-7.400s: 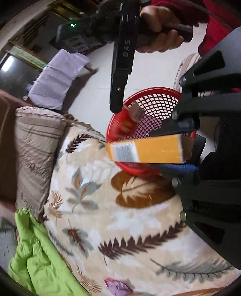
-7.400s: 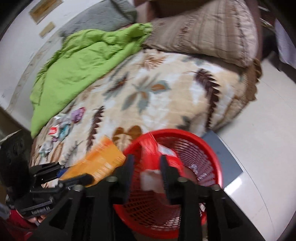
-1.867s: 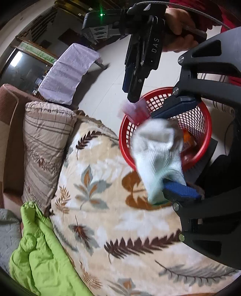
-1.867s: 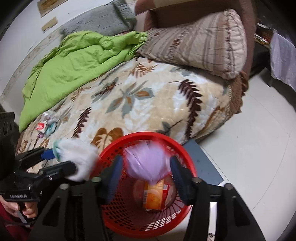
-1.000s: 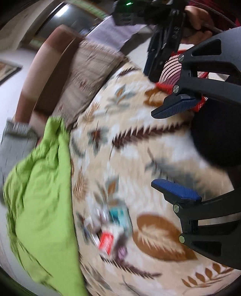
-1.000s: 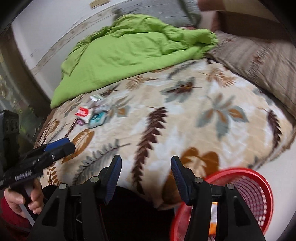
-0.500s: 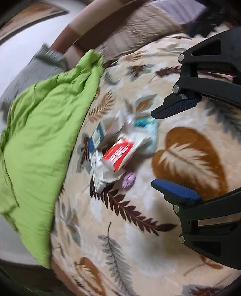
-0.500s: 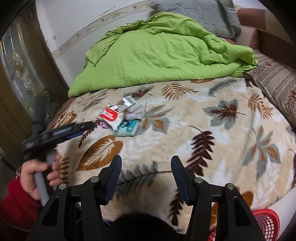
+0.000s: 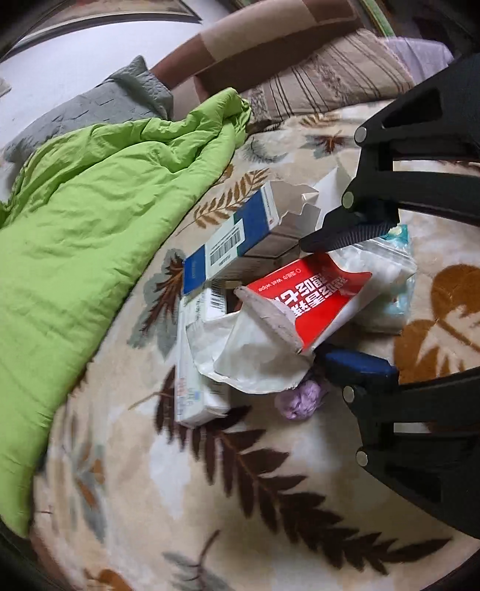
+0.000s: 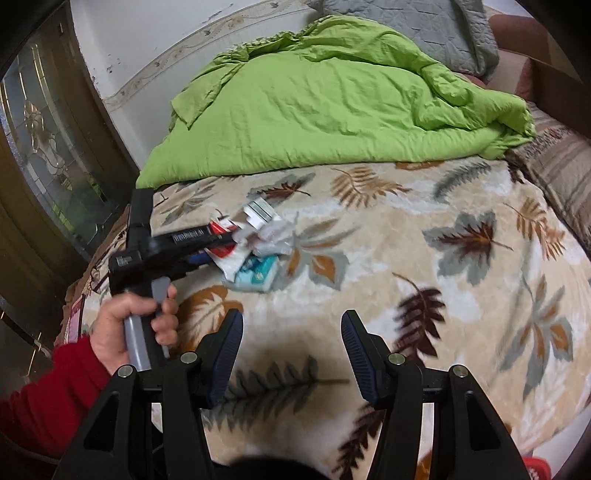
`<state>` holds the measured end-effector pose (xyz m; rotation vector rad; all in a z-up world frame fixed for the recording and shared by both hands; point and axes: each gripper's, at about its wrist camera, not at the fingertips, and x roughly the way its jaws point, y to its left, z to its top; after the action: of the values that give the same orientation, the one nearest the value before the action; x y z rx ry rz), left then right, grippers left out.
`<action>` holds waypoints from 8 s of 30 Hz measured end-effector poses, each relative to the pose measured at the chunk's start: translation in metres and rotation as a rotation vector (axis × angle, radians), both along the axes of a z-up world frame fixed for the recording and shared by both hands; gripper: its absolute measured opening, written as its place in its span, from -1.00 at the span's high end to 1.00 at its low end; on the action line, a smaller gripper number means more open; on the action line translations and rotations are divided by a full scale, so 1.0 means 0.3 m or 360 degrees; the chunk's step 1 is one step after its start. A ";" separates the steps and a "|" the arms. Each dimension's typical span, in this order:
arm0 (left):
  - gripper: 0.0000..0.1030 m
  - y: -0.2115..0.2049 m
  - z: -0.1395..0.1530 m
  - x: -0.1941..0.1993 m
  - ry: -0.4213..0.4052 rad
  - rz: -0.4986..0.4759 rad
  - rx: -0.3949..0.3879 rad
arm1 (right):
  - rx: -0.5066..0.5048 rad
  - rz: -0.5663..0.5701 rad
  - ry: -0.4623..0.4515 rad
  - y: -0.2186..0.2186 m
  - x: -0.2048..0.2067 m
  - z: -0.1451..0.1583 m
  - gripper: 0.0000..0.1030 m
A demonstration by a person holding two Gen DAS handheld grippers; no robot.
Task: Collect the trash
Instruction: 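Return to the bed and grasp the red-and-white packet with the left tool, then grasp the white medicine box with the right tool while the left tool holds the packet, then lift both held items off the bed toward the wastebasket, then open both tools over the red wastebasket to drop the packet and box, then return to the bed and grasp the pink foil wrapper with the left tool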
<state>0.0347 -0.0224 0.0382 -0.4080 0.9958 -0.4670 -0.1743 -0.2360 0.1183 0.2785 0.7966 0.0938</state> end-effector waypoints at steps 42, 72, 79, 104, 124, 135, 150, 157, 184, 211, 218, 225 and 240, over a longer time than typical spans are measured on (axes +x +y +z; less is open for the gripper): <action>0.09 0.181 0.134 -0.274 -0.0433 0.0052 0.0464 | 0.0161 0.0075 0.0117 0.195 0.490 -0.137 0.19; 0.08 0.016 0.228 -0.641 -0.0627 -0.0148 0.0738 | -0.0121 -0.0127 -0.0088 0.160 -0.067 -0.084 0.19; 0.08 -0.019 0.275 -0.709 -0.0678 -0.0186 0.0743 | -0.0105 -0.0169 -0.0121 0.131 -0.146 -0.051 0.19; 0.08 -0.029 0.350 -0.851 -0.0722 -0.0216 0.0690 | -0.0069 -0.0210 -0.0176 0.101 -0.341 0.016 0.19; 0.08 -0.055 0.245 -0.758 -0.0611 -0.0240 0.0740 | -0.0040 -0.0176 -0.0056 0.095 -0.247 -0.070 0.18; 0.08 -0.064 0.193 -0.709 -0.0562 -0.0262 0.0739 | -0.0039 -0.0178 -0.0009 0.090 -0.202 -0.103 0.18; 0.08 -0.101 0.224 -0.733 -0.0633 -0.0380 0.0665 | -0.0011 -0.0242 -0.0036 0.019 -0.252 -0.067 0.18; 0.08 -0.265 0.285 -0.844 -0.0697 -0.0733 0.0539 | 0.0007 -0.0503 -0.0014 -0.175 -0.493 -0.050 0.18; -0.20 -0.696 0.241 -1.141 -0.0567 -0.1520 0.0430 | 0.0089 -0.0998 0.0124 -0.485 -0.911 -0.131 -0.20; -0.22 0.061 0.212 -0.367 -0.0296 -0.0191 0.0541 | 0.0044 -0.0167 0.0094 -0.042 -0.174 -0.101 -0.20; -0.12 0.116 0.116 -0.136 -0.0145 -0.0047 0.0493 | 0.0010 -0.0081 0.0043 0.009 -0.037 -0.075 -0.20; 0.13 0.048 -0.016 0.016 -0.0046 -0.0042 0.0559 | 0.0095 -0.0014 0.0067 0.001 0.136 -0.100 -0.20; 0.44 0.050 -0.007 -0.018 -0.0262 -0.0049 0.0672 | 0.0232 0.0015 0.0182 0.089 0.571 -0.270 -0.16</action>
<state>0.0292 -0.0075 0.0361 0.0248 0.9127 -0.3006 -0.0031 -0.2093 0.0374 0.4210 0.9064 0.1462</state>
